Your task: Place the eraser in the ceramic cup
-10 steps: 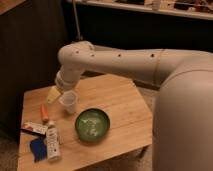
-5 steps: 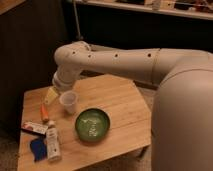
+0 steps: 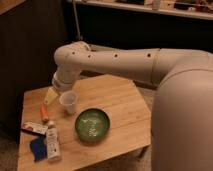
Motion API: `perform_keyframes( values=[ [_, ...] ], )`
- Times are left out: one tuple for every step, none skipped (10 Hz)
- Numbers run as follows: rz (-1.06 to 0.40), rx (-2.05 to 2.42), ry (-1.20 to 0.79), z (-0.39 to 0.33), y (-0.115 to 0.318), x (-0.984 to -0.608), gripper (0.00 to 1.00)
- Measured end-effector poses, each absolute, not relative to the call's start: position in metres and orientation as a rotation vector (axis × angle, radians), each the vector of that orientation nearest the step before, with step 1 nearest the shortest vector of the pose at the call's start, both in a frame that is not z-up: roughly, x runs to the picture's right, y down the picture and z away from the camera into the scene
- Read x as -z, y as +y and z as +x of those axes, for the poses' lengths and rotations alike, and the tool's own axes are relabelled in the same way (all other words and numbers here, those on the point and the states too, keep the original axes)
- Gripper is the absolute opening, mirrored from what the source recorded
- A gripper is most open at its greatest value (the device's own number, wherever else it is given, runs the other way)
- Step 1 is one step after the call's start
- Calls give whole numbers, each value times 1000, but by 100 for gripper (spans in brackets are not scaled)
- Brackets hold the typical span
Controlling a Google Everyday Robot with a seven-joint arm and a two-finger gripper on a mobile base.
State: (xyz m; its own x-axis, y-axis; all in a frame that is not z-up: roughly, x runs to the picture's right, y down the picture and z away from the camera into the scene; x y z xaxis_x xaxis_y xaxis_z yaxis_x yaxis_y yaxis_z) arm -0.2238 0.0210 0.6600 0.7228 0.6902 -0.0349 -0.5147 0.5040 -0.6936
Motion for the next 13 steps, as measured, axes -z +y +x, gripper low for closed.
perform_keyframes(
  values=[
    [-729,-721,-291,-231,19,-657,80],
    [-705,-694,-331,-242,13,-655,80],
    [-684,-648,-374,-266,7,-652,80],
    [-671,-613,-399,-285,3,-650,80],
    [-663,-579,-422,-306,0,-647,80],
    [-646,-510,-451,-342,-3,-643,80],
    [-633,-451,-469,-372,-4,-640,80],
    [-623,-399,-480,-397,-2,-638,80],
    [-616,-337,-493,-428,6,-631,80],
    [-616,-290,-497,-449,17,-626,80],
    [-616,-246,-490,-466,30,-627,80],
    [-620,-207,-472,-477,45,-633,80],
    [-629,-177,-448,-481,60,-642,80]
  ],
)
